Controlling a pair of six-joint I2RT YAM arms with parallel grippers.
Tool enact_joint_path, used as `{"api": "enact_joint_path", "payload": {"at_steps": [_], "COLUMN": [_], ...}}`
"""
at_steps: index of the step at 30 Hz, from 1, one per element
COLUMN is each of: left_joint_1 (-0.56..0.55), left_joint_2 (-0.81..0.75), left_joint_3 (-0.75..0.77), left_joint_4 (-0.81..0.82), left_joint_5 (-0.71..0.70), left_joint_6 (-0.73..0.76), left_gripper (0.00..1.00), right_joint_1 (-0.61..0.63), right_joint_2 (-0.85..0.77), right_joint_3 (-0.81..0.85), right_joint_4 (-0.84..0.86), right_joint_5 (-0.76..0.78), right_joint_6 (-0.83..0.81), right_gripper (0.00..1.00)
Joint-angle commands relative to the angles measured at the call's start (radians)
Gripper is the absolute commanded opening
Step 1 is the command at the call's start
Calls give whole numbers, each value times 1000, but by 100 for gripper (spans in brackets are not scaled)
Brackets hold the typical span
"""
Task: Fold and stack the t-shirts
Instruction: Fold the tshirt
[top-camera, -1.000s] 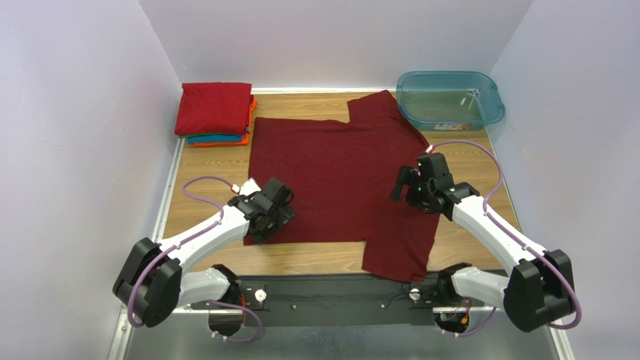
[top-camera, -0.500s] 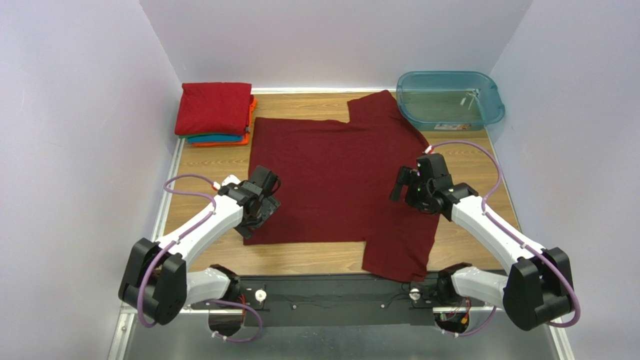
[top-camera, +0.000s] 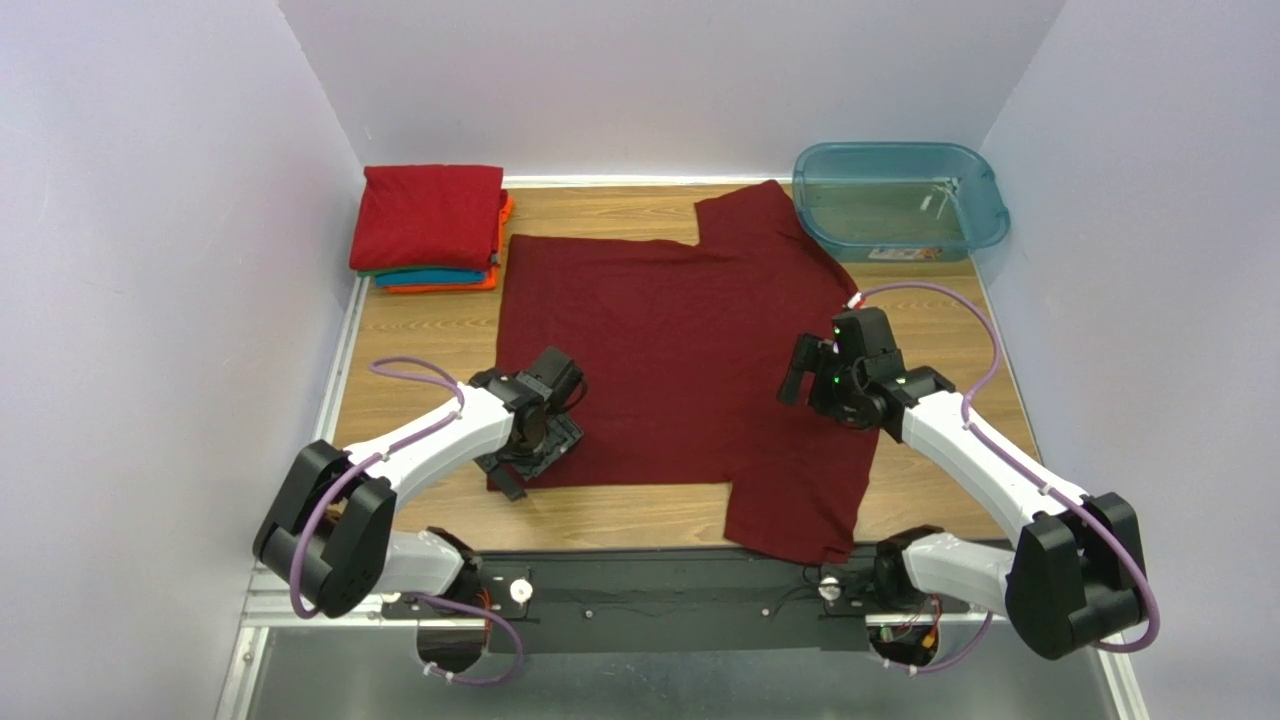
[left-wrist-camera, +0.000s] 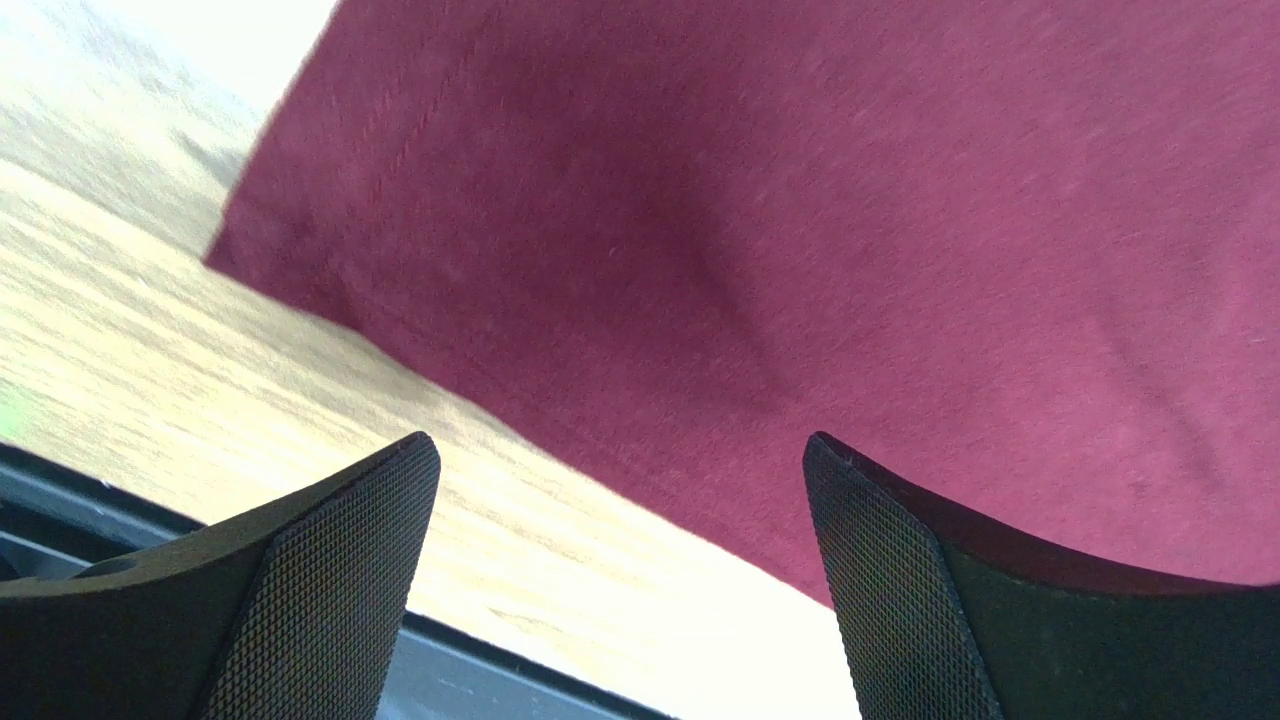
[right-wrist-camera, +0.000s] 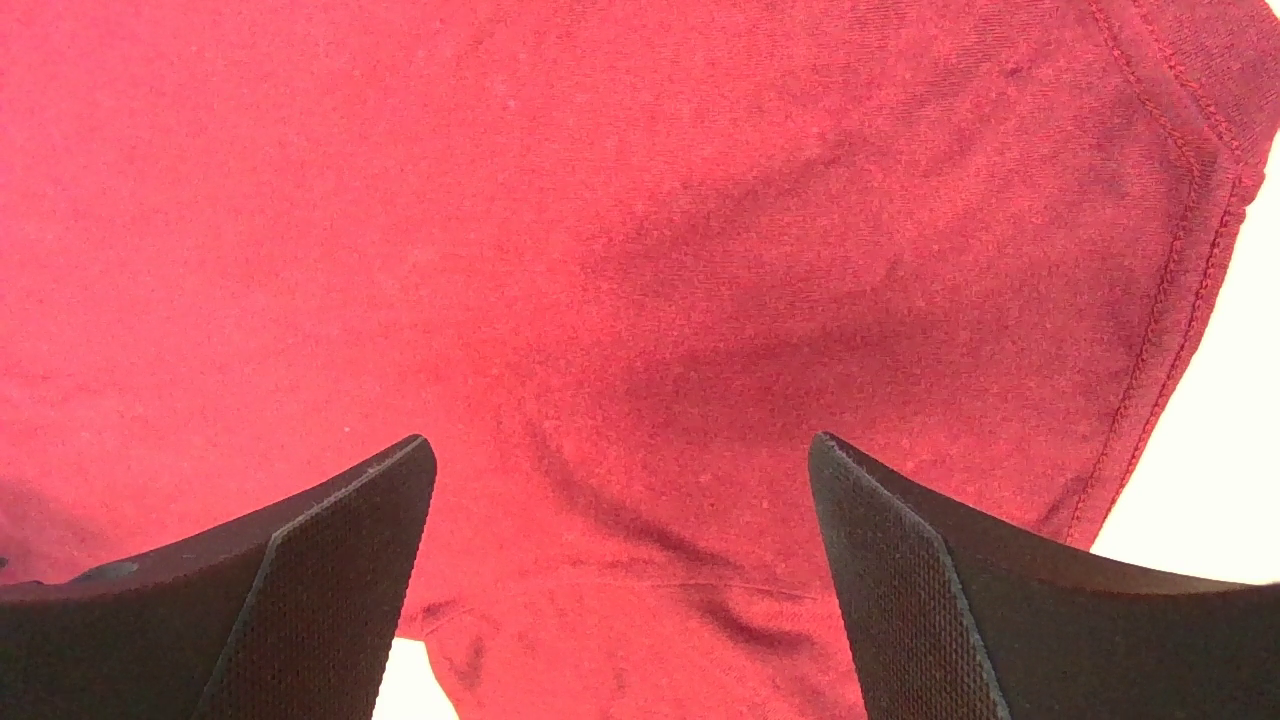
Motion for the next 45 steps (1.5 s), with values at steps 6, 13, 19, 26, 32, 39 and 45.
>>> {"api": "enact_joint_path", "payload": {"at_steps": [6, 13, 19, 26, 32, 39, 45], "left_joint_1": [-42, -40, 1, 1, 1, 1, -12], "left_joint_2": [20, 187, 215, 190, 244, 209, 194], "left_joint_3": [-50, 3, 6, 22, 35, 22, 25], "left_joint_4": [-25, -13, 10, -27, -30, -12, -6], "left_joint_5": [48, -69, -73, -115, -115, -106, -106], "left_joint_6": [-181, -234, -238, -241, -218, -186, -142], "left_gripper": [98, 95, 91, 70, 44, 26, 0], "right_joint_1": [3, 5, 5, 5, 5, 5, 5], "right_joint_2": [23, 26, 47, 60, 61, 57, 61], "right_joint_3": [-19, -16, -11, -8, -8, -15, -24], "right_joint_4": [21, 21, 21, 19, 19, 21, 41], "right_joint_5": [-24, -34, -47, -39, -44, -59, -136], "right_joint_6": [-17, -25, -29, -29, -31, -42, -72], "right_gripper": [100, 100, 100, 100, 100, 100, 100]}}
